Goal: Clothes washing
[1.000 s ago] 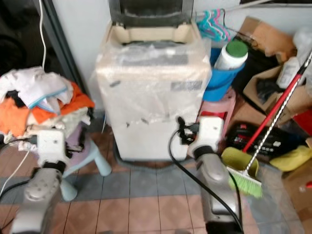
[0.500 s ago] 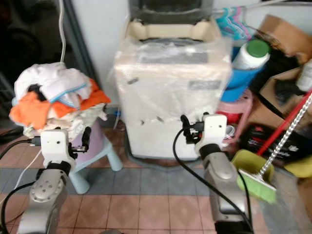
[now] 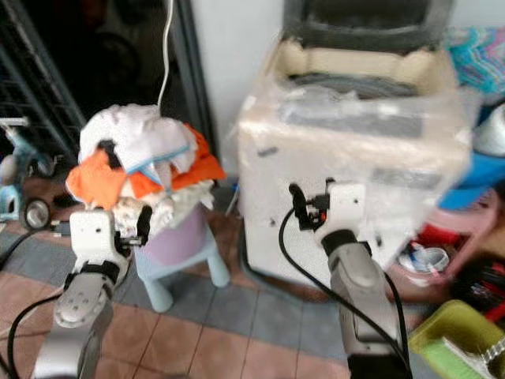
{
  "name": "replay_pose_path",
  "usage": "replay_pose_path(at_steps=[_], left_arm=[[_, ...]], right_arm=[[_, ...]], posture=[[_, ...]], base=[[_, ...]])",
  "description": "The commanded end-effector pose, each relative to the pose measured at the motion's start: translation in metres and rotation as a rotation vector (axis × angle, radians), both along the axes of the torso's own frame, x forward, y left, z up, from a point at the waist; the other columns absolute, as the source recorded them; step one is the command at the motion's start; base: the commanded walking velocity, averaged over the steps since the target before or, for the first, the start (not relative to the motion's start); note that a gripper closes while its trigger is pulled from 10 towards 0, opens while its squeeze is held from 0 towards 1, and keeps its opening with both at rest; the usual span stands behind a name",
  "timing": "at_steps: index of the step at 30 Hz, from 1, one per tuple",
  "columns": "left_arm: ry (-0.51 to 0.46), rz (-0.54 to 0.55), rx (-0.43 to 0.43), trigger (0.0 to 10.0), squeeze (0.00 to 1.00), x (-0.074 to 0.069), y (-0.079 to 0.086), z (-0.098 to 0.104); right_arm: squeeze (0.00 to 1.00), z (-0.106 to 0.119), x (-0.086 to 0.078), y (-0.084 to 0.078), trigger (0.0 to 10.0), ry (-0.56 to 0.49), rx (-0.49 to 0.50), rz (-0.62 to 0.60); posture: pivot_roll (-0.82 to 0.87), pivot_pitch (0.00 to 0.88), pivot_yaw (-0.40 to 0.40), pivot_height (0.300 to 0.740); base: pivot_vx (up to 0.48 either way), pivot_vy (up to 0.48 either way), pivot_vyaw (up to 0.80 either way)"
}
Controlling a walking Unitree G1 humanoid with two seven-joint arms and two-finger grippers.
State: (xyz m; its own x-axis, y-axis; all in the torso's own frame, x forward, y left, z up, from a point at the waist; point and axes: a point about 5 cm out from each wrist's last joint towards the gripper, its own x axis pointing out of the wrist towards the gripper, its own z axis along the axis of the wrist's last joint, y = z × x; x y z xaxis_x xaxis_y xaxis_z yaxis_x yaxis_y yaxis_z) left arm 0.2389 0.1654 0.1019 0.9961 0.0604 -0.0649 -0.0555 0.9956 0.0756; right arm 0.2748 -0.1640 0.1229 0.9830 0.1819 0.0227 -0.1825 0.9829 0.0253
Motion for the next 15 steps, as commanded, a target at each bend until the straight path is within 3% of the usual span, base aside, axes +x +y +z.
replay_pose_path(at_steps=[1,9,15], left_arm=[[0.016,0.033,0.011,10.0,0.00,0.000,0.009,-0.001],[0.020,0.037,0.021,10.0,0.00,-0.001,0.010,-0.001],[0.022,0.027,0.029,10.0,0.00,0.000,0.009,-0.001]], right_arm=[[0.00,0.002,0.000,0.007,10.0,-0.006,0.018,0.021],[0.00,0.002,0.000,0.010,10.0,-0.014,0.005,0.040],[0.00,0.005,-0.002,0.019,10.0,-0.037,-0.019,0.102]], posture=[[-0.03,0.000,0.024,0.740],[-0.03,0.010,0.026,0.740],[-0.03,0.012,0.030,0.740]], base=[[0.000,0.428,0.00],[0.000,0.442,0.00],[0.000,0.395,0.79]])
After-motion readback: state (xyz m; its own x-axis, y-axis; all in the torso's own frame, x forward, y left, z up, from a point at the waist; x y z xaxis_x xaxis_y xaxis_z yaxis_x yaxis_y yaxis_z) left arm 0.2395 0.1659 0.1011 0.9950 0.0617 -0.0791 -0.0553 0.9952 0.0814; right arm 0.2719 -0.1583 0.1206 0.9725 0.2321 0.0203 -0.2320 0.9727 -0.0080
